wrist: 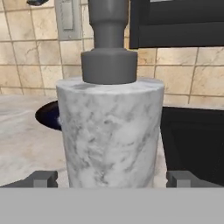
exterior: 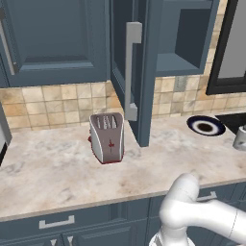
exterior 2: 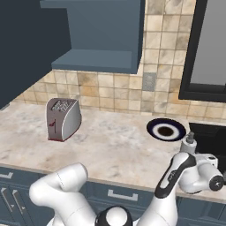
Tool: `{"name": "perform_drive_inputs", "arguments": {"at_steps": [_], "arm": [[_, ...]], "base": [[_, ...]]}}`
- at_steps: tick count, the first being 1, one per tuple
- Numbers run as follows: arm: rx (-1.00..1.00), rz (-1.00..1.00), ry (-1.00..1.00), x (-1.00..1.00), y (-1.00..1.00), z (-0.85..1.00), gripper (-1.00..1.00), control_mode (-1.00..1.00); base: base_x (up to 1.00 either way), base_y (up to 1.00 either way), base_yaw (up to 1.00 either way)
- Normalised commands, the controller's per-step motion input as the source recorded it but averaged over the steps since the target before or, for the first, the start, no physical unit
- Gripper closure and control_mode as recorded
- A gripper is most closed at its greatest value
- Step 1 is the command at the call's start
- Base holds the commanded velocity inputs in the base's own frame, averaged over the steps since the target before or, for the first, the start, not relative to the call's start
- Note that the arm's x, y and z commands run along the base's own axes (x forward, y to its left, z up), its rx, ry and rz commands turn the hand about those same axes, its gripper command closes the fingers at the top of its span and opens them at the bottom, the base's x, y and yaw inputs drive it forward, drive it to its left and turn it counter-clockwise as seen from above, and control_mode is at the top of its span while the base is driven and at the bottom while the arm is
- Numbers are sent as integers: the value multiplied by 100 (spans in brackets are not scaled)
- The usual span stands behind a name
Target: Open the cabinet. Pick the soap dispenser and place it next to the sink. Then close the cabinet.
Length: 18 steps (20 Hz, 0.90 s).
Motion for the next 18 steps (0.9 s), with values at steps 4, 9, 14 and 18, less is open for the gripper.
{"name": "perform_drive_inputs", "arguments": {"at_steps": [4, 9, 14, 18], "arm": [[0, 0, 0, -41, -7, 34, -100, -100], [0, 0, 0, -37, 0, 32, -100, -100], [-2, 0, 3, -44, 0, 36, -100, -100], [-4, 0, 9, -48, 0, 51, -100, -100]], "base": [[0, 0, 0], [0, 0, 0], [0, 0, 0], [0, 0, 0]]}}
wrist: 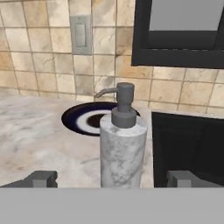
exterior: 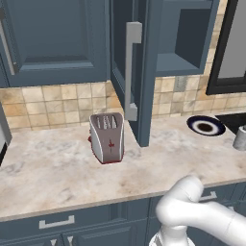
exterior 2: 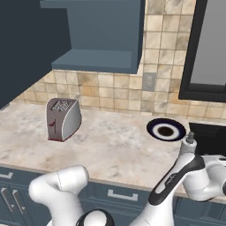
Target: Open the cabinet. Pick the soap dispenser and place it next to the sink. Then close the cabinet.
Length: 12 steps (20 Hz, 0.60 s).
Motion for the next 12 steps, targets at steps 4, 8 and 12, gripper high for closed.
{"name": "perform_drive_inputs", "arguments": {"at_steps": [4, 8, 12], "arm": [[-4, 0, 10, -55, 0, 61, -100, -100], [-3, 0, 7, -44, 4, 66, -100, -100], [-2, 0, 3, -19, 41, 47, -100, -100]], "base": [[0, 0, 0], [0, 0, 0], [0, 0, 0]]}}
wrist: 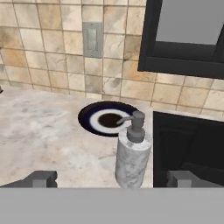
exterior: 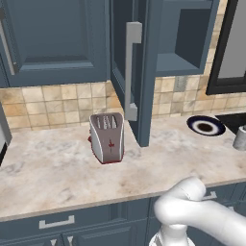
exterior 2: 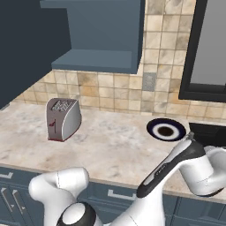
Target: Open the cabinet. Pick the soap dispenser and place it next to the sink. Then close the cabinet.
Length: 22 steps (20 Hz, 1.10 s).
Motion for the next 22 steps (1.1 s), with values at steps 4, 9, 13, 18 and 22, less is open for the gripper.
{"name": "perform_drive_inputs", "arguments": {"at_steps": [4, 9, 13, 18, 22], "arm": [[-1, 0, 2, -25, 79, 58, -100, -100], [-1, 0, 6, -45, 90, 51, -100, -100], [0, 0, 0, -53, 79, 58, -100, -100], [-1, 0, 2, -55, 77, 55, -100, -100], [-6, 0, 20, -55, 82, 39, -100, -100]], "base": [[0, 0, 0], [0, 0, 0], [0, 0, 0], [0, 0, 0], [0, 0, 0]]}}
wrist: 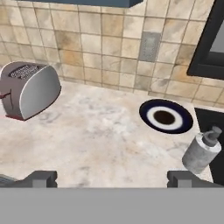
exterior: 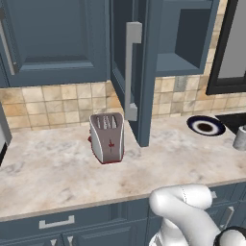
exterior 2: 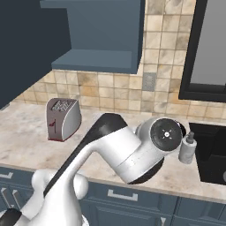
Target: Open the cabinet. Pick the soap dispenser and place it next to the sink. Then close the cabinet.
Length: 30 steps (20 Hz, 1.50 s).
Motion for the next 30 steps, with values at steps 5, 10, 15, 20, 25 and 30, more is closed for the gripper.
{"name": "perform_drive_inputs", "arguments": {"at_steps": [5, 10, 15, 20, 25, 30], "arm": [[-2, 0, 27, -51, 75, 31, -100, -100], [0, 0, 22, -22, 85, 22, -100, -100], [0, 0, 18, 0, 94, 24, -100, -100], [5, 0, 4, 8, 81, 5, -100, -100], [16, 0, 0, 10, 74, 0, -100, -100], [19, 0, 0, 10, 63, 0, -100, -100]], "base": [[0, 0, 0], [0, 0, 0], [0, 0, 0], [0, 0, 0], [0, 0, 0], [0, 0, 0]]}}
